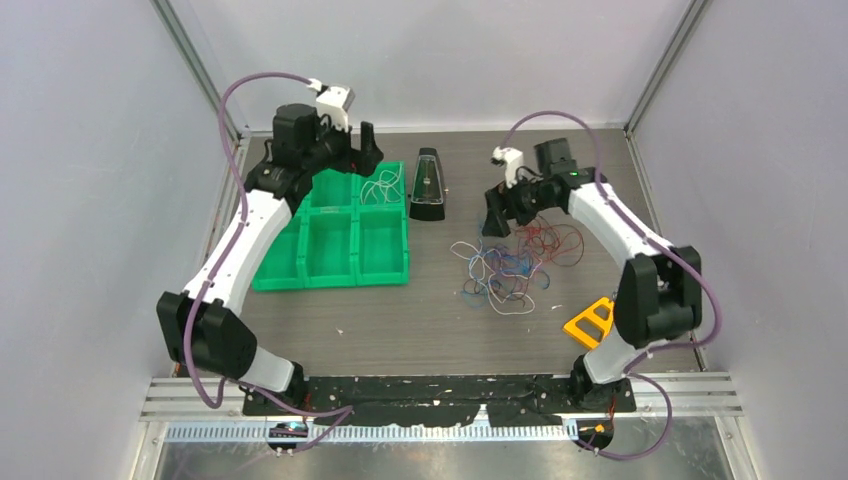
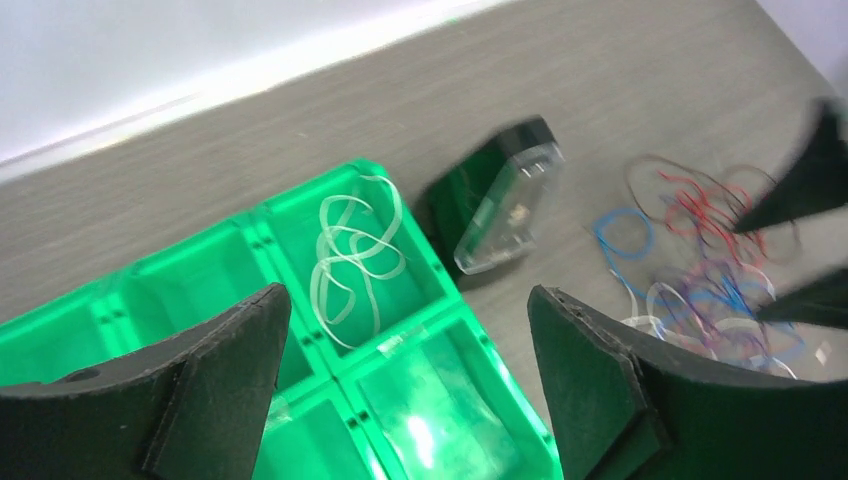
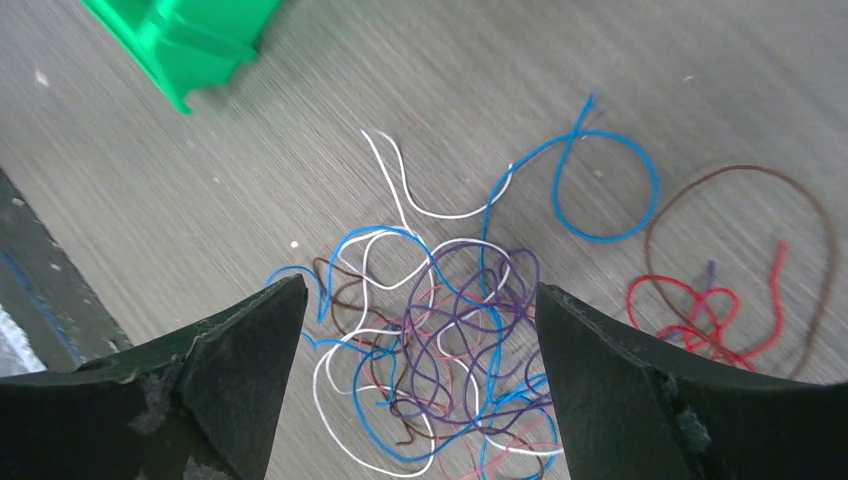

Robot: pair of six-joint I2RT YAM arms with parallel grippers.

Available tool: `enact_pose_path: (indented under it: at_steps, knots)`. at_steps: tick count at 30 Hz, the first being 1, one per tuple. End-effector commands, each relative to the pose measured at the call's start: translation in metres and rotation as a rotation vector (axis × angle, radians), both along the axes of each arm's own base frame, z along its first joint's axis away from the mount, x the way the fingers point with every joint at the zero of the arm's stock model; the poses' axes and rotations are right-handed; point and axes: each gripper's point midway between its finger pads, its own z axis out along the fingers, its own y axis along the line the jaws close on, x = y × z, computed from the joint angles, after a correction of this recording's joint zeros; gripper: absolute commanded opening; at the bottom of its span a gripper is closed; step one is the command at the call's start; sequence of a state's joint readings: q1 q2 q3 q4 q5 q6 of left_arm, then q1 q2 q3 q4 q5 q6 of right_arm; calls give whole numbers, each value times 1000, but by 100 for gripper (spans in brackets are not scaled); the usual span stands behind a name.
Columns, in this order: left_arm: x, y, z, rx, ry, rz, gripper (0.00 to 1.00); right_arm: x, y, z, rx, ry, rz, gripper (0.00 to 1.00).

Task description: Untangle the cables

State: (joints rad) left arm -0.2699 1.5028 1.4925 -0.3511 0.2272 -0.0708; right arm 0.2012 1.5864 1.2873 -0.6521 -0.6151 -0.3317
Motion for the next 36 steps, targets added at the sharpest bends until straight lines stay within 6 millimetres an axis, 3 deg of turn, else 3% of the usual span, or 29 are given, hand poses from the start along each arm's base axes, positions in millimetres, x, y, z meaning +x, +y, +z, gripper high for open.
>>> enact_pose_path:
  at_steps: [1,4,8,10,11,13,15,18,21,27,33,35,36]
  knots:
    - [-33,-31,15,-67,-95,-240,92,10,20,-32,-148,-9,78,90]
    - [-50,-37,7,-75,-85,-313,94,22,37,-56,-170,2,103,90]
    - [-65,-42,-7,-56,-91,-384,92,20,60,-83,-179,25,169,76]
    - [-71,-47,-13,-34,-102,-434,89,14,64,-94,-180,47,213,55]
    - [-74,-49,-16,-22,-108,-456,88,13,64,-95,-182,42,235,35]
    - [-81,-55,-23,6,-118,-498,85,5,66,-87,-143,41,281,15]
    - [-89,-63,-32,32,-128,-554,84,-5,67,-61,-66,17,313,7]
    - [-105,-79,-45,51,-160,-667,83,-18,68,-2,58,-95,357,5]
    - [-115,-101,-50,85,-246,-770,84,-42,71,44,142,-198,424,5]
    - [-128,-158,-41,147,-364,-931,87,-73,67,70,181,-230,514,6]
    - [-131,-196,-39,179,-413,-979,87,-88,65,89,190,-301,560,7]
    - [-134,-203,-37,174,-421,-1002,81,-91,64,93,187,-311,564,7]
    - [-138,-206,-37,171,-419,-1021,72,-91,64,94,186,-313,564,7]
